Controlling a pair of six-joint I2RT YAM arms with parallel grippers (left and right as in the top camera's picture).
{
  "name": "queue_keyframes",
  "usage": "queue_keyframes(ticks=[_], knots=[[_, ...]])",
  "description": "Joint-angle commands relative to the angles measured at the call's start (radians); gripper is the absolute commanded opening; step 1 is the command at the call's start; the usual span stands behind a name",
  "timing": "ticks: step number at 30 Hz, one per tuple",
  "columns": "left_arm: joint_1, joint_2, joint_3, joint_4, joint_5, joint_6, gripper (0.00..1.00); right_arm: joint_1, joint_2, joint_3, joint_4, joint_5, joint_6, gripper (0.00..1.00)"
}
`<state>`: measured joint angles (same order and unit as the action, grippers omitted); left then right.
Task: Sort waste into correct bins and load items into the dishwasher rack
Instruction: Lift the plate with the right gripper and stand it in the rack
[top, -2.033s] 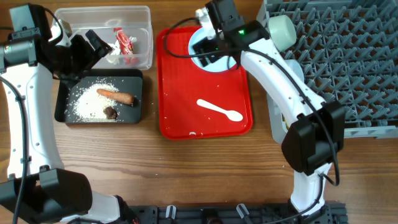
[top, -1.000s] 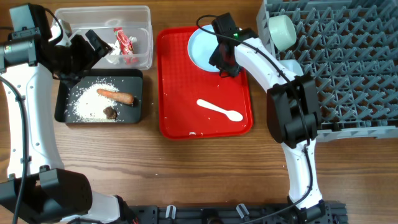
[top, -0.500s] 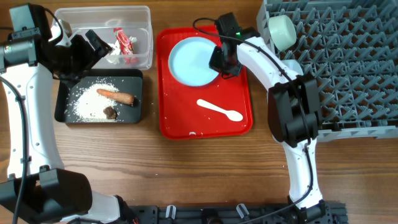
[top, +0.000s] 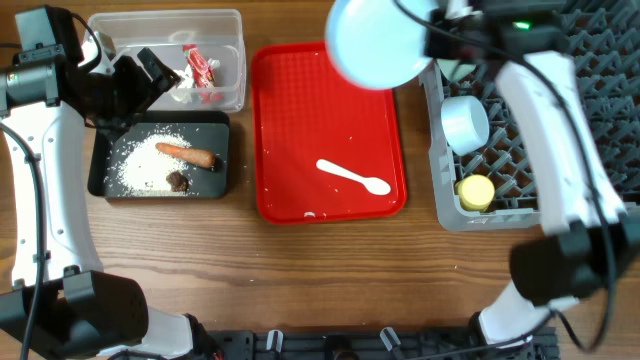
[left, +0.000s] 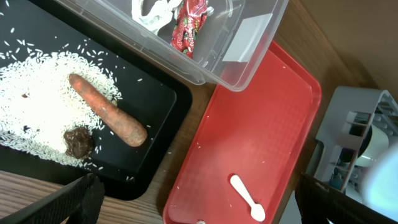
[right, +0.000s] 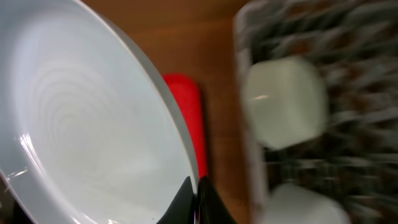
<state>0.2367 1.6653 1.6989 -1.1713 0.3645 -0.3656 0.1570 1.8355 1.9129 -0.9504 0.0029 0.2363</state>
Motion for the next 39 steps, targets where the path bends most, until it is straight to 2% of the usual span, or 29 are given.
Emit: queue_keyframes(ticks=[1,2,5,11,12,15,17,20,22,29,33,39], knots=[[0.002,0.000,0.003,0.000,0.001,-0.009,1.00,-0.015,-0.076,0.006,-0.032,0.397,-0.003,0.04],[0.002,0.000,0.003,0.000,0.001,-0.009,1.00,-0.021,-0.095,0.006,-0.036,0.547,0.029,0.04],[0.002,0.000,0.003,0.000,0.001,-0.009,1.00,-0.021,-0.098,0.005,-0.034,0.834,0.033,0.04],[0.002,0.000,0.003,0.000,0.001,-0.009,1.00,-0.033,-0.040,0.003,0.039,1.162,0.017,0.04],[0.002,0.000,0.003,0.000,0.001,-0.009,1.00,-0.039,-0.029,0.003,0.069,1.164,-0.029,0.04],[0.002,0.000,0.003,0.000,0.001,-0.009,1.00,-0.064,0.024,0.003,0.261,1.167,-0.395,0.04],[0.002,0.000,0.003,0.000,0.001,-0.009,1.00,-0.078,0.050,0.003,0.356,1.180,-0.524,0.05],[0.002,0.000,0.003,0.000,0.001,-0.009,1.00,-0.097,0.067,0.003,0.410,1.135,-0.580,0.04],[0.002,0.000,0.003,0.000,0.001,-0.009,1.00,-0.107,0.086,0.003,0.416,1.060,-0.692,0.04],[0.002,0.000,0.003,0.000,0.001,-0.009,1.00,-0.120,0.135,-0.027,0.412,0.954,-0.939,0.05],[0.002,0.000,0.003,0.000,0.001,-0.009,1.00,-0.120,0.160,-0.063,0.399,0.944,-1.001,0.04],[0.002,0.000,0.003,0.000,0.001,-0.009,1.00,-0.131,0.181,-0.075,0.332,0.937,-0.995,0.04]])
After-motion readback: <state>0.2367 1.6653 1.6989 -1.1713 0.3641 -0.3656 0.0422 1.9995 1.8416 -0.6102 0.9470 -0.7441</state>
